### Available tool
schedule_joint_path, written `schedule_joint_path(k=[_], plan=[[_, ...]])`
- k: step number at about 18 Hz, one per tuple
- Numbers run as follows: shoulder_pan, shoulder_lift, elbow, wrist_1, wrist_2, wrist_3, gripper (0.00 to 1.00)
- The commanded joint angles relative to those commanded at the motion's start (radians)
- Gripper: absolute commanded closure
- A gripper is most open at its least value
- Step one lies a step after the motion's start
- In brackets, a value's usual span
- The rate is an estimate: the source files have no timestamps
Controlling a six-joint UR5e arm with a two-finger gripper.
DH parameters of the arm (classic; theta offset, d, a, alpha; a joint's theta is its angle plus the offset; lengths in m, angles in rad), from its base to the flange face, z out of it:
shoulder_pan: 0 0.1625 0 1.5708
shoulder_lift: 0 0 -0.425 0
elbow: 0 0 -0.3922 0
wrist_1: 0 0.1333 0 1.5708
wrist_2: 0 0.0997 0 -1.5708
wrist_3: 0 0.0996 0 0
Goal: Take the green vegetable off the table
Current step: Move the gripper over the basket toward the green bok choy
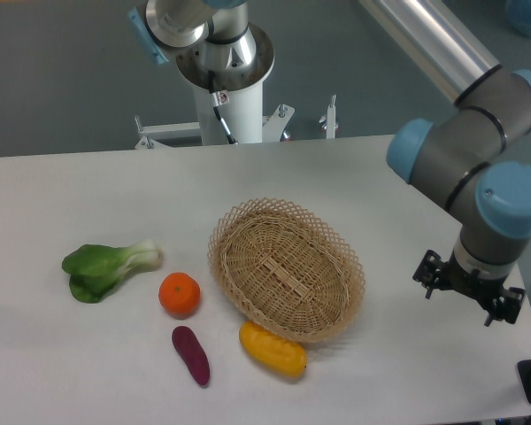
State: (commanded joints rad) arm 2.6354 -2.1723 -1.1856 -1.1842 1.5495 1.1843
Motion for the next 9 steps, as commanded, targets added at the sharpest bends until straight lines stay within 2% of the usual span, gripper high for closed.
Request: schedule_joint_path(k=[9], plan=[[-0.169, 0.081, -0.097, 0.000, -0.016, -0.212, 0.00]])
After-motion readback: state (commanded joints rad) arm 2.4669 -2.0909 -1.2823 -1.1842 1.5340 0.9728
